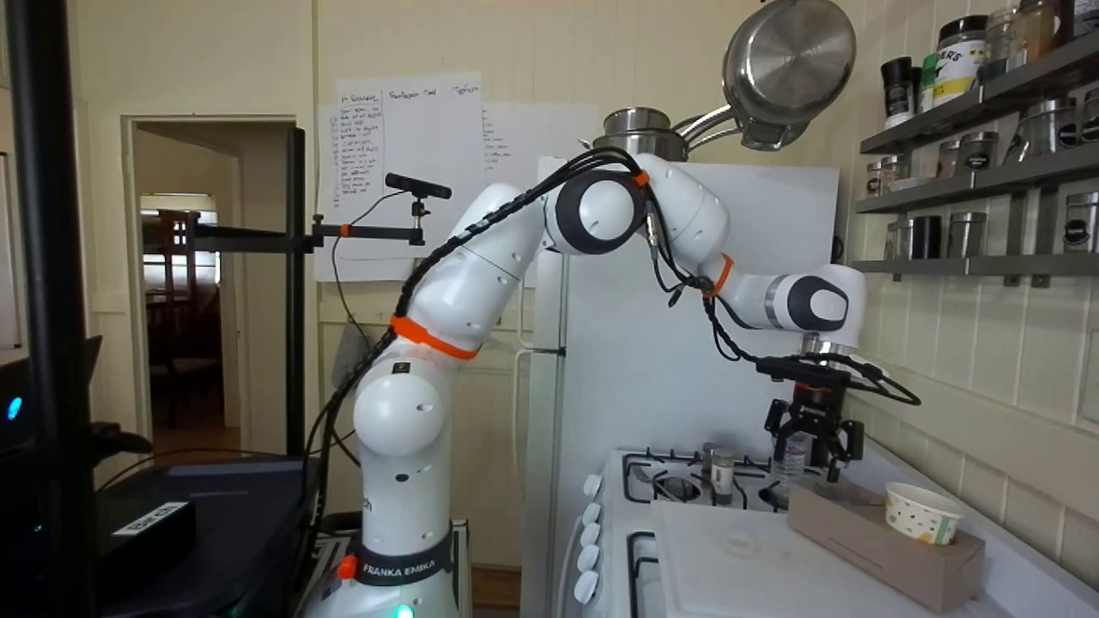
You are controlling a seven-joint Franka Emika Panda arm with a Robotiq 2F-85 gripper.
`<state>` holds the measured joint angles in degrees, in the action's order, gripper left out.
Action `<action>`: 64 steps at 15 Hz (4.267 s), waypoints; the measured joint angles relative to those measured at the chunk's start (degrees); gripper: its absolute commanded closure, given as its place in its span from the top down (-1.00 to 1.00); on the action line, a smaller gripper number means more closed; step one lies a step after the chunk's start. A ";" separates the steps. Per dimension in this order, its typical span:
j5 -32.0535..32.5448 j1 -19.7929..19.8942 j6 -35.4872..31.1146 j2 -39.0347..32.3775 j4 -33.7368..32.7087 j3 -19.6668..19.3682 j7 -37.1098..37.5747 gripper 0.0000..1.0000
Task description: Place the water bottle on the top left stove plate and move the spice bottle onto the chopping board
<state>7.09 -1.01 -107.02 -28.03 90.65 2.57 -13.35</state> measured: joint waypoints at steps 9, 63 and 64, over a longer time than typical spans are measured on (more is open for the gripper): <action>1.71 -2.43 -10.03 -1.87 2.16 0.79 1.18 0.36; 24.62 6.38 -50.02 36.49 59.24 -7.50 -45.08 0.81; 27.46 6.80 -50.01 37.58 59.15 -7.10 -42.58 0.95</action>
<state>34.55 5.79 -157.03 9.54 149.80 -4.53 -55.93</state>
